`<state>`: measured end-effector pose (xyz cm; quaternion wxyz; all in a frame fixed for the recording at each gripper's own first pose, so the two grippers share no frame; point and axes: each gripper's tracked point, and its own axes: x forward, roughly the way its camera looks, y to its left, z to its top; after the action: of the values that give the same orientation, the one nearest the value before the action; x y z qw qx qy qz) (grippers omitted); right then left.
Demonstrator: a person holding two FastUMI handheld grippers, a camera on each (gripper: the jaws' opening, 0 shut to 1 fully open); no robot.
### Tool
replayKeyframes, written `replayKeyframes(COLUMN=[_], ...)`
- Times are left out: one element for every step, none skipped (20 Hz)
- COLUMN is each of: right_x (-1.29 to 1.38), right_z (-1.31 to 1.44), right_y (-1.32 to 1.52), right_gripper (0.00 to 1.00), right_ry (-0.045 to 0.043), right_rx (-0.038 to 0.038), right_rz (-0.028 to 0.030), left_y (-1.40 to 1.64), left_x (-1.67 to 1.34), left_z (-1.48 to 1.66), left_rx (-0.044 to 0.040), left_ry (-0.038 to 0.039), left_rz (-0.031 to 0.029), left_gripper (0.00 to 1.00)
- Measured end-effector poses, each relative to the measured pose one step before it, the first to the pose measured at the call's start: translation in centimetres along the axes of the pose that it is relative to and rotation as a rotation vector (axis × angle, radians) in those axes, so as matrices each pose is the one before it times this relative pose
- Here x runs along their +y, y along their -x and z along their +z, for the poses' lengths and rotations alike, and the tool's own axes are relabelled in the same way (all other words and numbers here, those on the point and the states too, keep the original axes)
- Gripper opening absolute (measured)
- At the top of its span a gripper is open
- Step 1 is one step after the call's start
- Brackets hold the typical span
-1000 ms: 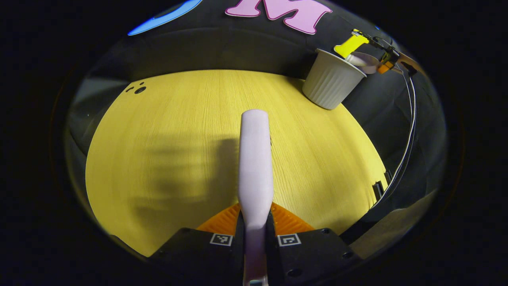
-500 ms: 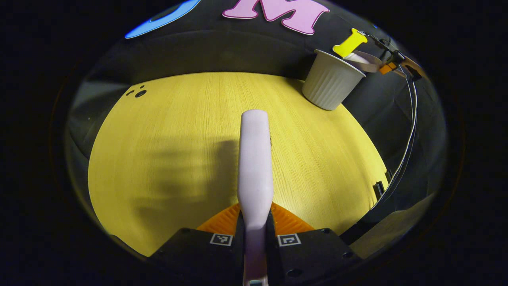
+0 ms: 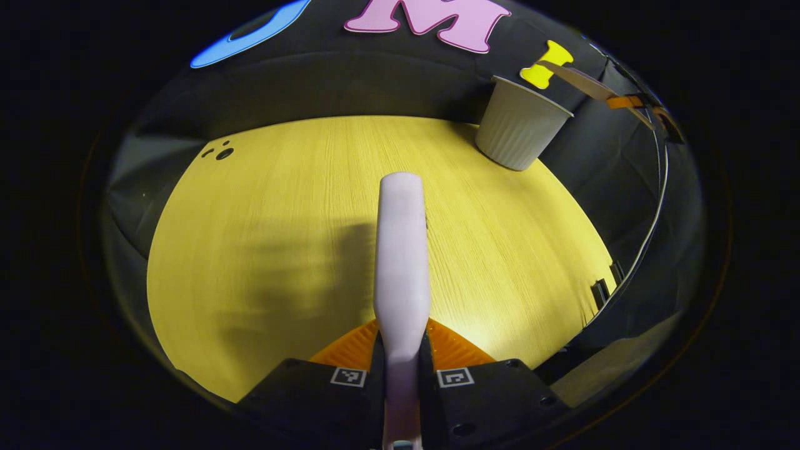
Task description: Pick up the small broom and dustpan from the desktop, sweep the trash into the dustpan with the broom, and then empty the trash into the garbage bin.
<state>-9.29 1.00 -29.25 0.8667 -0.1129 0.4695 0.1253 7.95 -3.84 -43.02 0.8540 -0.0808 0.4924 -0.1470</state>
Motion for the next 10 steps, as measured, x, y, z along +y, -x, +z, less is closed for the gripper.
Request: replayKeyframes(right_x=[1.45, 1.388, 1.56, 1.691, 1.614, 1.486, 1.676, 1.731, 1.542, 1.581], right_z=[-0.349, -0.425, -0.6, -0.665, -0.837, -0.799, -0.931, -0.844, -0.942, -1.026], right_y=[0.725, 0.596, 0.609, 0.364, 0.145, 0.153, 0.029, -0.305, -0.303, -0.202], right_gripper=[0.35, 0.35, 0.39, 0.35, 0.35, 0.31, 0.35, 0.35, 0.35, 0.35], right_ry=[-0.0095, -0.00807, -0.00309, -0.00437, -0.00611, -0.00792, -0.00576, -0.01005, -0.00108, -0.00395], right_rx=[-0.01474, -0.01407, -0.00439, -0.00334, -0.00113, 0.00271, 0.00097, -0.00093, 0.00203, -0.00247], right_rz=[0.02804, 0.02451, 0.02987, 0.02688, 0.02819, 0.02889, 0.03033, 0.02433, 0.02255, 0.01548], left_y=[0.187, 0.185, -0.023, 0.012, 0.154, 0.035, 0.118, 0.091, 0.156, 0.047], left_x=[0.263, 0.243, 0.015, 0.125, 0.148, 0.05, 0.155, 0.074, 0.149, 0.036], left_z=[0.082, 0.202, 0.257, 0.19, 0.077, 0.068, 0.078, -0.096, -0.044, -0.093], left_rx=[-0.00029, -0.00162, -0.00031, -0.00081, -0.00013, 0.00077, 0.00018, 0.00289, 0.00257, 0.00252], left_ry=[0.0009, -0.00156, -0.00327, -0.00389, -0.00364, -0.00292, -0.00261, -0.00265, -0.00223, -0.00241], left_rz=[0.00532, 0.00645, 0.0072, 0.0064, 0.00478, 0.00418, 0.00438, 0.00587, 0.00596, 0.00544], left_gripper=[0.27, 0.27, 0.27, 0.25, 0.25, 0.27, 0.27, 0.25, 0.25, 0.25])
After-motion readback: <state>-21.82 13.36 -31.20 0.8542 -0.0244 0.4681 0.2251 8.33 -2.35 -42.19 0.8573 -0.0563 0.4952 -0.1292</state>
